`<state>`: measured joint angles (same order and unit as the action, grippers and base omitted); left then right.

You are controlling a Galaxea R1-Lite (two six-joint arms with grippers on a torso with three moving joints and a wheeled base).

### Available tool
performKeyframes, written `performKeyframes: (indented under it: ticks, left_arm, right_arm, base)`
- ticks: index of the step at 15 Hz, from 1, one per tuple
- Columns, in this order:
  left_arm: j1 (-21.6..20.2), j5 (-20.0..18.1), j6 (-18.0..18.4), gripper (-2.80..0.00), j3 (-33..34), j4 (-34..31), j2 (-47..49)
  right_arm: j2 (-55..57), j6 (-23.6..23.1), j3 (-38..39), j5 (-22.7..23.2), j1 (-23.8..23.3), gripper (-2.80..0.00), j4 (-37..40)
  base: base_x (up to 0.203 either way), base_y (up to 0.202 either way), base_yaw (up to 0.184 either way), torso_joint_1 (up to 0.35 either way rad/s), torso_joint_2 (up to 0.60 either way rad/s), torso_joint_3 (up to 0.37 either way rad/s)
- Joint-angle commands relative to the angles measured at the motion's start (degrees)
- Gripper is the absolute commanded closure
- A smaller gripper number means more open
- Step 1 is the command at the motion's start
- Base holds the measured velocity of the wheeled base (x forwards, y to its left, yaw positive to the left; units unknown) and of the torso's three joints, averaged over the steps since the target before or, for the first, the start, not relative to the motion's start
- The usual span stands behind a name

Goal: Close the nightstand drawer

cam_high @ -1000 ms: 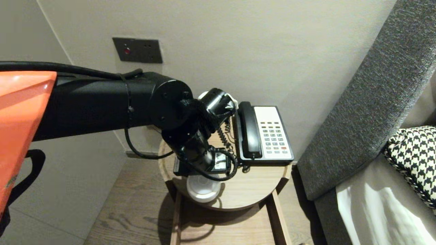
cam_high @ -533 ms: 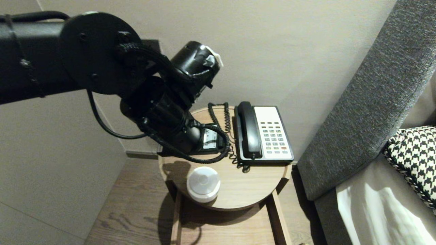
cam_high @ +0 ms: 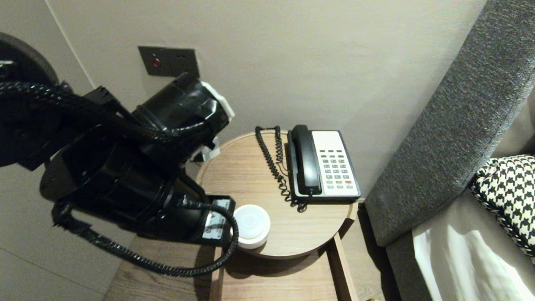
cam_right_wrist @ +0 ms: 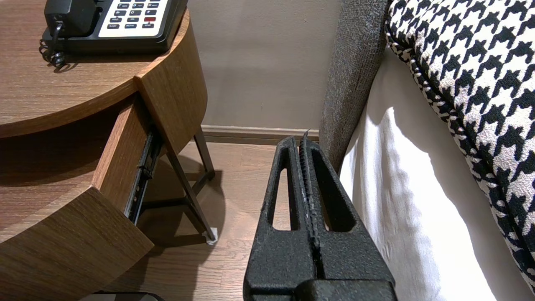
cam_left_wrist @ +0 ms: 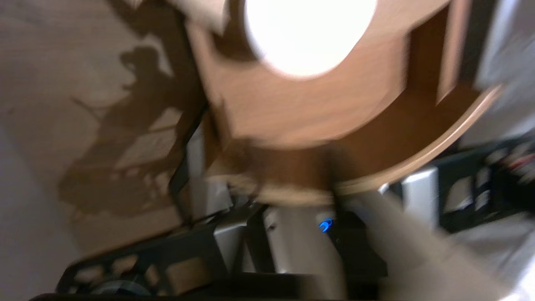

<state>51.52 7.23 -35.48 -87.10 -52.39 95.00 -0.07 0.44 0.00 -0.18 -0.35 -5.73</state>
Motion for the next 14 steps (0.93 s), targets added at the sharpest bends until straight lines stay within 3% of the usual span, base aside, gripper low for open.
performKeyframes:
  ticks: [1,4,7,10,14]
  left_arm:
    - [0.48,0.07,-0.51,0.00,9.84,1.64,-6.72]
    - [0.64,-0.14,-1.18,0.00,22.08,6.25,-11.70]
    - [0.80,-2.43,-1.15,0.00,29.31,6.39,-17.21]
    - [2.17,-4.65,-0.56,0.00,32.86,3.92,-17.84]
    - [5.96,-9.02,-1.31,0.00,36.95,6.13,-14.26]
  right_arm:
    - [-0.01,0.00,2.29,0.01,-0.07,0.00,-0.07]
    - [-0.01,0.00,2.29,0.01,0.00,0.00,-0.07]
    - [-0.01,0.00,2.29,0.01,-0.08,0.00,-0.07]
    - [-0.01,0.00,2.29,0.01,0.00,0.00,-0.07]
    - [-0.01,0.00,2.29,0.01,0.00,0.00,-0.07]
  base:
    - [0.000,0.000,0.000,0.000,0.00,0.000]
    - [0.000,0.000,0.000,0.000,0.00,0.000]
    - [0.000,0.000,0.000,0.000,0.00,0.000]
    - [0.000,0.000,0.000,0.000,0.00,0.000]
    - [0.000,0.000,0.000,0.000,0.00,0.000]
